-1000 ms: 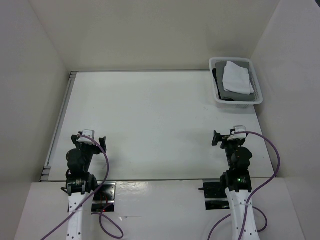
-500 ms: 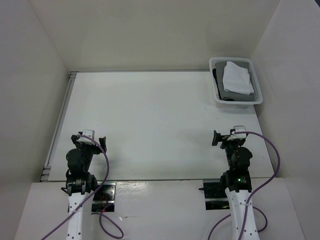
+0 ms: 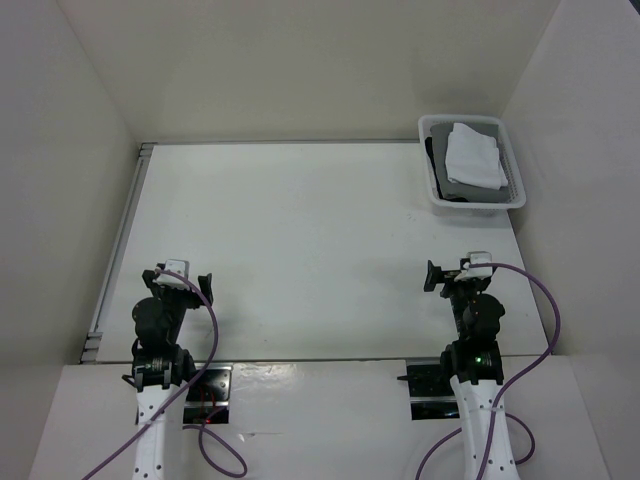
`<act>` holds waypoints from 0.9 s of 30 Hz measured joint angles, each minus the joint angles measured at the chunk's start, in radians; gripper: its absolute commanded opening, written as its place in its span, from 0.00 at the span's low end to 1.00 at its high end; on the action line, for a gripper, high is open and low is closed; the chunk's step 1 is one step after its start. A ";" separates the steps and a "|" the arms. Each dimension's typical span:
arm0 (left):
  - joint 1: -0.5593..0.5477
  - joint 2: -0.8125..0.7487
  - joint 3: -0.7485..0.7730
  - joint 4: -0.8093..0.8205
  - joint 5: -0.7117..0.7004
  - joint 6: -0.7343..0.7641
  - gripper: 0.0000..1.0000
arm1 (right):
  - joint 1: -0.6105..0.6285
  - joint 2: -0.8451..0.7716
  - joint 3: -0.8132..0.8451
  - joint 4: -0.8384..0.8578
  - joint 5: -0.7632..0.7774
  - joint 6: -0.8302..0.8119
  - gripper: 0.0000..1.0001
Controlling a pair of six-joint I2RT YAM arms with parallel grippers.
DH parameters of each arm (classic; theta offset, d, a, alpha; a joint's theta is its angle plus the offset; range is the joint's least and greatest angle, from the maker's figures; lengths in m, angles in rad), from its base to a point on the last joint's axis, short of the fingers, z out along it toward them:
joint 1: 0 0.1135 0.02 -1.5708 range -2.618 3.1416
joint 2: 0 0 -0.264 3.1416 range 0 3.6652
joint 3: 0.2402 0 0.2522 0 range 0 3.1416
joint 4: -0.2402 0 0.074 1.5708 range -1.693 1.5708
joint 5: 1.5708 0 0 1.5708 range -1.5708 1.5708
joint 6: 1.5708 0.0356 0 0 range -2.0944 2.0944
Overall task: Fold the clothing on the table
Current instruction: Grab the skirt from the pile
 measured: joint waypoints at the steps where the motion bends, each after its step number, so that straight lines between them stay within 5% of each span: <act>1: 0.000 0.000 0.000 0.000 0.000 0.000 0.99 | 0.000 0.000 0.000 0.000 0.000 0.000 0.99; 11: 0.000 0.000 0.016 0.013 -0.041 -0.062 0.99 | 0.000 0.000 0.001 0.000 0.005 0.040 0.99; 19: 0.000 0.032 0.341 0.080 -0.144 -0.188 0.99 | -0.005 0.000 0.149 -0.018 0.117 0.137 0.99; 23: -0.001 0.311 0.657 0.064 -0.275 -0.193 0.99 | -0.005 0.087 0.325 -0.022 0.187 0.187 0.99; 27: -0.001 0.760 1.107 -0.076 -0.385 -0.210 0.99 | -0.012 0.474 0.696 -0.108 0.234 0.226 0.99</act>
